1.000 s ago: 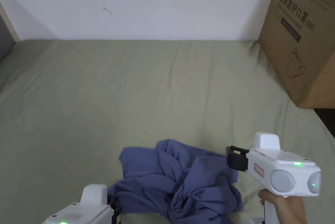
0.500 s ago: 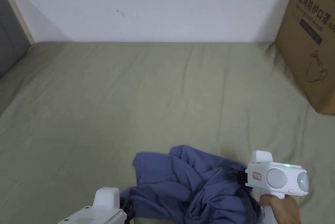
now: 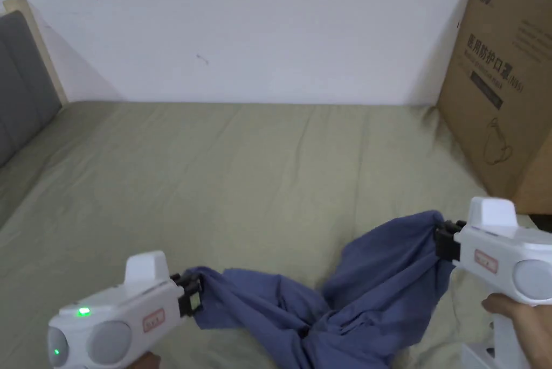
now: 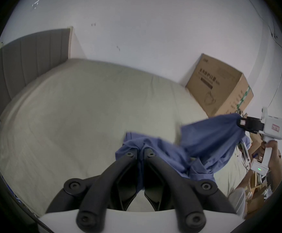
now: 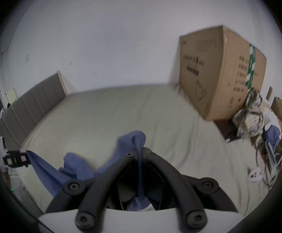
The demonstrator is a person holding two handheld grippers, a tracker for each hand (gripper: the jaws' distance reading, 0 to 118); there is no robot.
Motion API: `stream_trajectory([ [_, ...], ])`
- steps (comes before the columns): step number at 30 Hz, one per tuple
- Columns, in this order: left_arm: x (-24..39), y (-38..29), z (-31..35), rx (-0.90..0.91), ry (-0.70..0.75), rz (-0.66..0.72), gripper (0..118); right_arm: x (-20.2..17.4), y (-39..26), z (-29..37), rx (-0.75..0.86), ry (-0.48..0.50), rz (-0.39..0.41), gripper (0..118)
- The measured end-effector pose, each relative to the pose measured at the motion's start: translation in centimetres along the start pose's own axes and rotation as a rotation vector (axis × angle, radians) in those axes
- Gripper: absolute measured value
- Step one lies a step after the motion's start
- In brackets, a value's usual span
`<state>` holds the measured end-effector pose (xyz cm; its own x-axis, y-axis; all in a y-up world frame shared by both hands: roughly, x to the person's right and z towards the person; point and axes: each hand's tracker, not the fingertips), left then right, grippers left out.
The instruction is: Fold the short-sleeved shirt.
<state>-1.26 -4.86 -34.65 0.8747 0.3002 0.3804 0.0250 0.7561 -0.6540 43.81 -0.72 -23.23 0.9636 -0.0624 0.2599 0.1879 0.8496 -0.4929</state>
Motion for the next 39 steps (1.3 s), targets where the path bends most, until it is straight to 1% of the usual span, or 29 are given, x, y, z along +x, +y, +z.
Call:
stream_trajectory([
  [3,-1.0,5.0,1.3,0.081,0.029,-0.005,4,1.0,3.4,2.6,0.090,-0.020,0.008,2],
  [4,-1.3,6.6,1.7,0.105,0.044,-0.008,4,0.7,4.6,3.5,0.115,-0.028,0.012,2],
  [7,-2.2,11.6,2.7,0.153,0.086,-0.035,4,1.3,7.5,5.0,0.179,-0.046,0.003,2],
  [9,-2.8,14.9,3.2,0.180,0.117,-0.051,4,2.1,9.6,5.0,0.211,-0.053,-0.003,2],
  [13,-4.5,20.7,3.7,0.229,0.162,-0.034,4,2.8,13.3,4.6,0.268,-0.078,-0.001,2],
  [21,-6.1,28.4,3.7,0.291,0.270,-0.050,4,3.9,18.8,1.8,0.342,-0.087,-0.050,2],
  [26,-6.9,31.2,2.5,0.323,0.310,-0.069,4,3.5,20.6,-0.1,0.375,-0.080,-0.063,2],
  [31,-7.9,31.6,0.6,0.328,0.321,-0.072,4,3.1,20.6,-2.3,0.378,-0.082,-0.069,2],
  [35,-9.1,29.6,-1.2,0.310,0.337,-0.064,4,2.4,18.3,-3.9,0.360,-0.092,-0.058,2],
  [39,-10.8,25.7,-2.8,0.257,0.342,-0.051,4,2.3,14.3,-5.8,0.281,-0.097,-0.070,2],
])
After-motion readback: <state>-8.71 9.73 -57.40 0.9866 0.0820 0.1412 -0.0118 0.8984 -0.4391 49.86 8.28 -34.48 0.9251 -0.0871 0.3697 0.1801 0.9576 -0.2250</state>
